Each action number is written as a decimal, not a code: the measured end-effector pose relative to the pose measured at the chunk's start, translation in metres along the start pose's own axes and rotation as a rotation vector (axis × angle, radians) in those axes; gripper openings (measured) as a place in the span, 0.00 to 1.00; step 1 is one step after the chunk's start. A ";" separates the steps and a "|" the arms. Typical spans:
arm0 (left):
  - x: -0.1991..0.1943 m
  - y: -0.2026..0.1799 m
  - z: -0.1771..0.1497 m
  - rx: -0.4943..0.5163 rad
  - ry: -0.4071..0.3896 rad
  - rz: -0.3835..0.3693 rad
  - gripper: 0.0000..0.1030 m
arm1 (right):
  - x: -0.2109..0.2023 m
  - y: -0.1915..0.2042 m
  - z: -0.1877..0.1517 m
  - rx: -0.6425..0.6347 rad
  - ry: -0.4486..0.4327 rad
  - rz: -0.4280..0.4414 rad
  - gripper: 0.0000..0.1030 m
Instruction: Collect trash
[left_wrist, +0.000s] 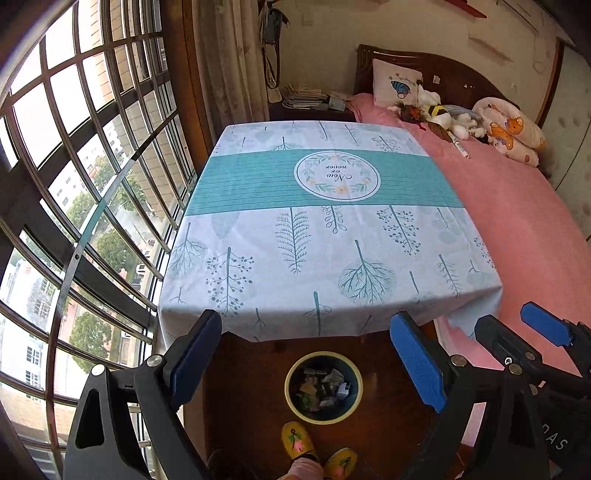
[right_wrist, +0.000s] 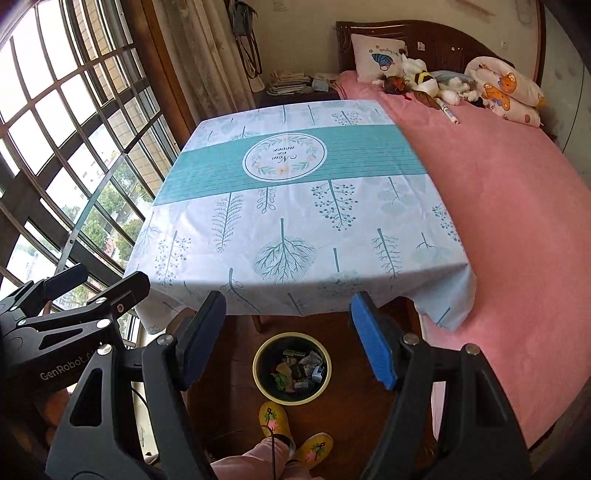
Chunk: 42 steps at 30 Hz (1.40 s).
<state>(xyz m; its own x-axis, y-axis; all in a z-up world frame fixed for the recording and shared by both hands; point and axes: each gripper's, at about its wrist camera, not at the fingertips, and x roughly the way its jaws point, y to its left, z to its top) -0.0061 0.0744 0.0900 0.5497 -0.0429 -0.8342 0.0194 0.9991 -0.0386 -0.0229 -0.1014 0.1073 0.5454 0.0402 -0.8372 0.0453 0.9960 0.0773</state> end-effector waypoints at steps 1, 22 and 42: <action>-0.001 0.000 0.001 -0.001 -0.001 0.001 0.91 | -0.002 0.000 0.001 -0.003 -0.005 -0.001 0.66; 0.006 -0.009 0.015 0.022 -0.005 0.019 0.91 | 0.007 -0.007 0.017 0.033 -0.021 0.013 0.66; 0.009 -0.007 0.015 0.027 0.004 0.020 0.90 | 0.010 -0.010 0.017 0.037 -0.016 0.018 0.66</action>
<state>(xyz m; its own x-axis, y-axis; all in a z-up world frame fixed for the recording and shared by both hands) 0.0108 0.0672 0.0910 0.5470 -0.0228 -0.8368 0.0312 0.9995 -0.0069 -0.0033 -0.1120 0.1076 0.5597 0.0560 -0.8268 0.0661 0.9915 0.1119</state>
